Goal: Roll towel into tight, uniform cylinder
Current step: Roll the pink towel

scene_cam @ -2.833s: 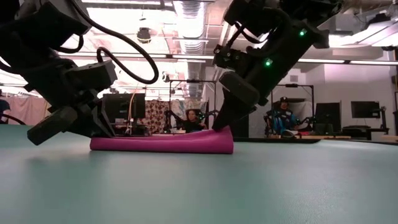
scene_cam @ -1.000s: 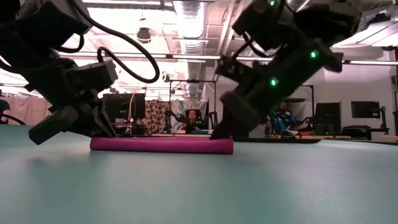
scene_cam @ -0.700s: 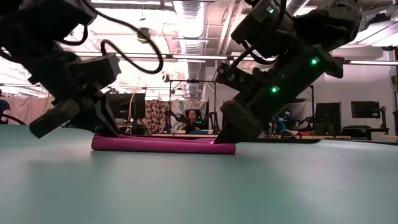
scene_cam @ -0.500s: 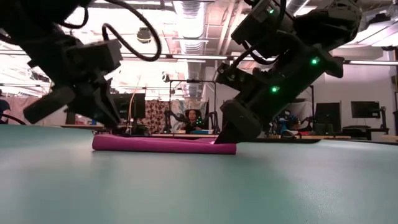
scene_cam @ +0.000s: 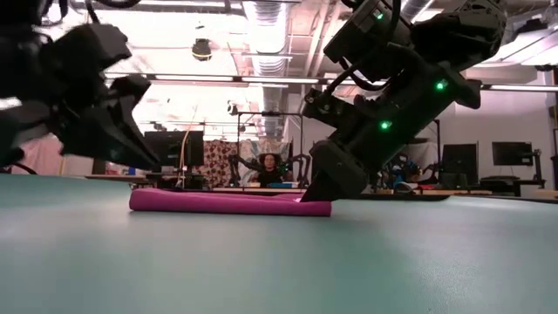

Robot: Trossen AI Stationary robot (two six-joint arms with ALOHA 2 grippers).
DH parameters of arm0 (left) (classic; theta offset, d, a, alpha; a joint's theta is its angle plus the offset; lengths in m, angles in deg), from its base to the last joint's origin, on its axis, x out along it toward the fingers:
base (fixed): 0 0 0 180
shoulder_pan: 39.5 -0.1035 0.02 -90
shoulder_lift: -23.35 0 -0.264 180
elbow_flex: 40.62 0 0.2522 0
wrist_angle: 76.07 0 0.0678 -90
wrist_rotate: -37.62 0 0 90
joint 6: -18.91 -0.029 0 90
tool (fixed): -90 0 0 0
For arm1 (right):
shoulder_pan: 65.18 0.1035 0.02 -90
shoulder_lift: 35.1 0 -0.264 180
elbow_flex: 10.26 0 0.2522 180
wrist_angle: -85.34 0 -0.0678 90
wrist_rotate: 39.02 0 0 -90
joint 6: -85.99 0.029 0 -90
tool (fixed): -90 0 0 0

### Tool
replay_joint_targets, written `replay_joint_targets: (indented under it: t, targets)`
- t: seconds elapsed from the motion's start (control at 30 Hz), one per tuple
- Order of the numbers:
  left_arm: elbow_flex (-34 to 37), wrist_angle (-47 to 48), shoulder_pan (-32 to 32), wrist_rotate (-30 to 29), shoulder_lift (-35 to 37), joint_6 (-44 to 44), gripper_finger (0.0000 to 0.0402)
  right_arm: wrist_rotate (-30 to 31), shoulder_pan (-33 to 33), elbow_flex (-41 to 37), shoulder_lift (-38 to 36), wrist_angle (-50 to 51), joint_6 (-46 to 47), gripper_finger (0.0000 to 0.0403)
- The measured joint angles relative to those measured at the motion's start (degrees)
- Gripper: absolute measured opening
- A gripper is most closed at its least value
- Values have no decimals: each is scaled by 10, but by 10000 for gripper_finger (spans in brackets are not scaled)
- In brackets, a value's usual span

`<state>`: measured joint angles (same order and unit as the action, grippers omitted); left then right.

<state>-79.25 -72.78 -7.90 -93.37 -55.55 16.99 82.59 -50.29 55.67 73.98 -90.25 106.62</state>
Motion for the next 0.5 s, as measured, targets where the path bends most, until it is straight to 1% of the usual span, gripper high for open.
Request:
replay_joint_targets:
  t: [0.1, 0.2, 0.37, 0.5]
  targets:
    - [54, -83, -7, -28, 0, -5, 19, -1, 0, 0, 0, 0, 0, 13]
    - [84, -139, -20, -30, 1, -4, 14, -2, 1, 0, 0, 0, -1, 13]
    - [102, -140, -46, 13, 0, 7, 7, -2, 1, 0, 0, -1, -1, 13]
    - [112, -140, -62, 19, 0, 10, 2, -3, 1, 0, 0, -1, -1, 13]
